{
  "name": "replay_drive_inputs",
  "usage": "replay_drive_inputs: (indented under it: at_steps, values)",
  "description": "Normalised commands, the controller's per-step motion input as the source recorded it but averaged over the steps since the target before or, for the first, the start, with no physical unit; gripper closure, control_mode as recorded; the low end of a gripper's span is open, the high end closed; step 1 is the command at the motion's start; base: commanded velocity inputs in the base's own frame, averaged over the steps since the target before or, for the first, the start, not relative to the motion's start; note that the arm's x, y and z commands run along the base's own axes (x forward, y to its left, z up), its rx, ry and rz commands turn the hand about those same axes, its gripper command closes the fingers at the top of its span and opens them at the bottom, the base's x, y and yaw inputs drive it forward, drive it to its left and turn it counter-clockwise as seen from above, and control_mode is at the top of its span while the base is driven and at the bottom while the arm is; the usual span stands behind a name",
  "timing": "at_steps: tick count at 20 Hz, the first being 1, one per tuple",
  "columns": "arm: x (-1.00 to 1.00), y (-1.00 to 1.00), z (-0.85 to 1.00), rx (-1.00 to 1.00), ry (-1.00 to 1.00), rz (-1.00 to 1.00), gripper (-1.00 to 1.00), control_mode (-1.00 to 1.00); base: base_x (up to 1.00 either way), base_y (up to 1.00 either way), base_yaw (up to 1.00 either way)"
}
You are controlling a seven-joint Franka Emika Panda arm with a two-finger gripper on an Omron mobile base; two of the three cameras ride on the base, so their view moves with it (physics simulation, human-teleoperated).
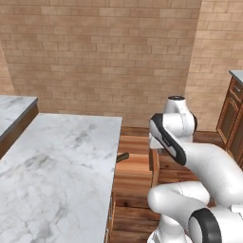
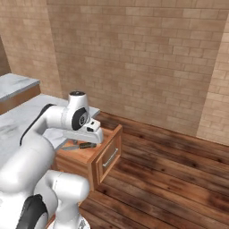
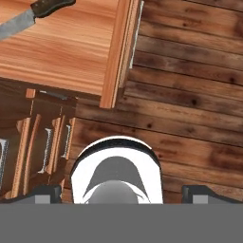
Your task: Pick up the knife from the drawer and place it on the cutting board. Then place the meat from the plate to the cutting board.
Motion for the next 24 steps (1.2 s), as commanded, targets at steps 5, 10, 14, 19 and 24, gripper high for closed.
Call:
replay_drive_inputs:
  at_steps: [5,10,14,19,24]
  values:
    - [0.30,0.00,-0.37,0.00,0.01,-0.02,-1.00,-1.00,0.00,0.00,0.00]
    - [0.23,0.00,-0.36,0.00,0.00,-0.01,-1.00,-1.00,0.00,0.00,0.00]
    - [0.21,-0.01,-0.30,0.00,0.00,0.00,-1.00,-1.00,0.00,0.00,0.00]
    - [0.32,-0.01,-0.24,0.00,0.00,0.00,-1.00,-1.00,0.00,0.00,0.00]
    - [0.36,0.00,-0.25,0.00,0.00,0.00,-1.00,-1.00,0.00,0.00,0.00]
